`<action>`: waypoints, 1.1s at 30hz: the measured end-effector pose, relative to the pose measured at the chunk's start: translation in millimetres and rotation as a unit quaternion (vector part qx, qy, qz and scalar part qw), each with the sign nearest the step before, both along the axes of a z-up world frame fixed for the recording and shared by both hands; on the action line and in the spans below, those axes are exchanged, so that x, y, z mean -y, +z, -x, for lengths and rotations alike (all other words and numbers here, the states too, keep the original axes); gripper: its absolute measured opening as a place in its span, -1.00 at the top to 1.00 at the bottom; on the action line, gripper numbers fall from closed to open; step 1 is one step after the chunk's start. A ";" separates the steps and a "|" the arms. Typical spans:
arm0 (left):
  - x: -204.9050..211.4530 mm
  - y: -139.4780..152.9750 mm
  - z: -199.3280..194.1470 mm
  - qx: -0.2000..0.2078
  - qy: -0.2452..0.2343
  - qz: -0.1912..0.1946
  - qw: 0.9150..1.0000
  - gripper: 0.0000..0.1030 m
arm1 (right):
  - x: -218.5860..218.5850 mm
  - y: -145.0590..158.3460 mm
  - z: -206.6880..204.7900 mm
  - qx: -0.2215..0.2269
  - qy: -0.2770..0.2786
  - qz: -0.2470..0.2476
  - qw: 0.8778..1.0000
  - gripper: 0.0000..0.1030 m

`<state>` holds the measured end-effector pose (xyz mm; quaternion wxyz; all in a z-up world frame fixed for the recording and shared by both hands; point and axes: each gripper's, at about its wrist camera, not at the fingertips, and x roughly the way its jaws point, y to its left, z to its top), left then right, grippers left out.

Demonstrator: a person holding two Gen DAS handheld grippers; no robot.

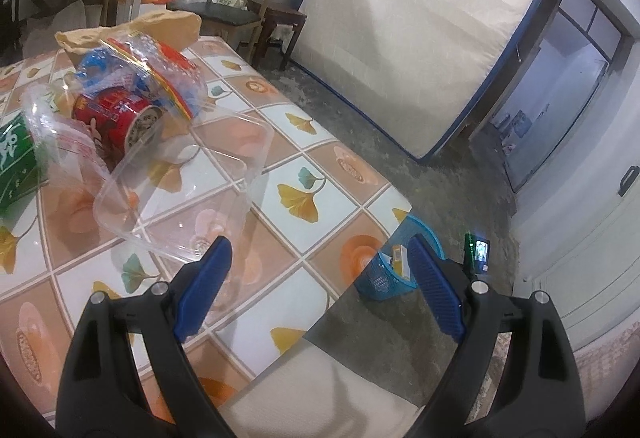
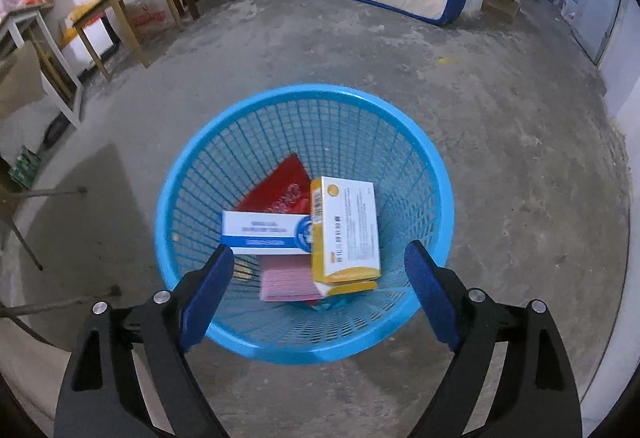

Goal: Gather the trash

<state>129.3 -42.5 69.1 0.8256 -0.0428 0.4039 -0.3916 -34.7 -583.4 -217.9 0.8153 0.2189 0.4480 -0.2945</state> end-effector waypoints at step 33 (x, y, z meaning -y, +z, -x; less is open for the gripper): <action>-38.4 -24.1 -84.7 -0.014 0.129 -0.097 0.987 0.11 | -295.7 238.4 -157.7 0.213 0.367 -0.087 0.901 -0.64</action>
